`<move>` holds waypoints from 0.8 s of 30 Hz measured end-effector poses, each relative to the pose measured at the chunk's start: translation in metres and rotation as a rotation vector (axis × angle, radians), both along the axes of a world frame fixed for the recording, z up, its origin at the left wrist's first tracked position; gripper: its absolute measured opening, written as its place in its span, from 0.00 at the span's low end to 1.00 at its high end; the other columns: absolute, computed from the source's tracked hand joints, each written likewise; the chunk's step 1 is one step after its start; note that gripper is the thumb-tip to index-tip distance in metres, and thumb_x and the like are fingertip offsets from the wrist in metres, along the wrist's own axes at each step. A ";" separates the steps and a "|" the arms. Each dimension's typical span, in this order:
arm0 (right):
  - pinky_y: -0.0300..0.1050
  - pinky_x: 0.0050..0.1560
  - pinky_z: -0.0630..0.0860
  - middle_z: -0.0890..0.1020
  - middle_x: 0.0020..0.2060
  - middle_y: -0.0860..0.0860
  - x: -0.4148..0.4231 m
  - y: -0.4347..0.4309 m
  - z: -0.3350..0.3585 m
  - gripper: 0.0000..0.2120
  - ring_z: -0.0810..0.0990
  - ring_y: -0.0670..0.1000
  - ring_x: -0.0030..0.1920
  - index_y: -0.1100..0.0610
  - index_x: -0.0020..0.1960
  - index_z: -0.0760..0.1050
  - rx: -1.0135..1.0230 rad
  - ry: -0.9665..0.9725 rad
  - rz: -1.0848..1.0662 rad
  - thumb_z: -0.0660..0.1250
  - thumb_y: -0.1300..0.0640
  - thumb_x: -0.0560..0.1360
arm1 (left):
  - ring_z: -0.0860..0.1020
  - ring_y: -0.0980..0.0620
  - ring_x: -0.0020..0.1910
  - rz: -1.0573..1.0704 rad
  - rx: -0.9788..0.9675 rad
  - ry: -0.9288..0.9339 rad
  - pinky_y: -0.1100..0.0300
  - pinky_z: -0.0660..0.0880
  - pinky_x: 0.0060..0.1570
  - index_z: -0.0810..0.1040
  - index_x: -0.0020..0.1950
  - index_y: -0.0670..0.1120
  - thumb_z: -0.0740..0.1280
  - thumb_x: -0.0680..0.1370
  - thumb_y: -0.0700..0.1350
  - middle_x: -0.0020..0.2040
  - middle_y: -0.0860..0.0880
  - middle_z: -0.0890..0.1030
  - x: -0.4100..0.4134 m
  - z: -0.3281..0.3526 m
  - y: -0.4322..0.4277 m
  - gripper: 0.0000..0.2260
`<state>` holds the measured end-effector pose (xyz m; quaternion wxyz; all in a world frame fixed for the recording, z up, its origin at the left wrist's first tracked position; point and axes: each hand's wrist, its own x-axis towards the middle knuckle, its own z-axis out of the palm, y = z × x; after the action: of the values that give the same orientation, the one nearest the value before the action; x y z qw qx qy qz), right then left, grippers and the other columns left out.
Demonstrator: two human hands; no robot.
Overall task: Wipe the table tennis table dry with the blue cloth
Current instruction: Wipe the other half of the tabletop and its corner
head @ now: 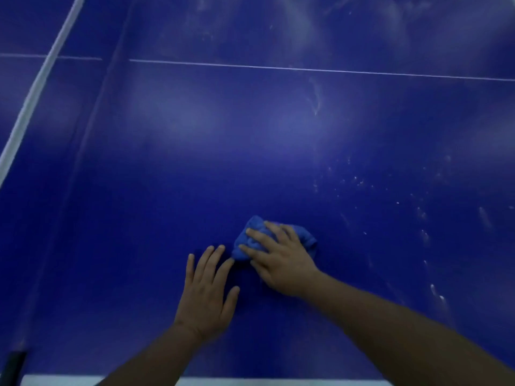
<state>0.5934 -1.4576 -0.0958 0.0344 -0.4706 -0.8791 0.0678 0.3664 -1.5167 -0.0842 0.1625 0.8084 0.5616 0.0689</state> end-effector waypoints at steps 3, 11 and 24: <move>0.61 0.65 0.62 0.73 0.73 0.49 0.035 0.077 -0.001 0.21 0.70 0.64 0.70 0.42 0.70 0.74 0.051 0.010 -0.239 0.56 0.43 0.80 | 0.57 0.44 0.79 -0.012 -0.008 0.055 0.40 0.45 0.76 0.69 0.74 0.44 0.55 0.80 0.57 0.79 0.44 0.63 0.018 -0.002 0.062 0.26; 0.65 0.64 0.67 0.72 0.73 0.51 0.024 0.095 0.004 0.19 0.67 0.63 0.70 0.44 0.69 0.74 0.110 0.062 -0.478 0.59 0.46 0.80 | 0.45 0.48 0.81 0.031 -0.049 0.024 0.42 0.36 0.77 0.59 0.80 0.47 0.41 0.80 0.63 0.82 0.47 0.52 0.074 0.008 0.235 0.33; 0.65 0.65 0.65 0.71 0.74 0.50 0.062 0.217 -0.002 0.21 0.67 0.63 0.71 0.44 0.71 0.75 0.152 0.038 -0.836 0.56 0.46 0.80 | 0.32 0.48 0.79 -0.096 -0.077 0.230 0.38 0.34 0.75 0.36 0.81 0.50 0.34 0.78 0.64 0.81 0.46 0.35 0.088 -0.006 0.355 0.34</move>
<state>0.6557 -1.2410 -0.0976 0.1097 -0.7813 -0.6143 -0.0083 0.4544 -1.1615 -0.0898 0.1309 0.8300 0.5395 -0.0540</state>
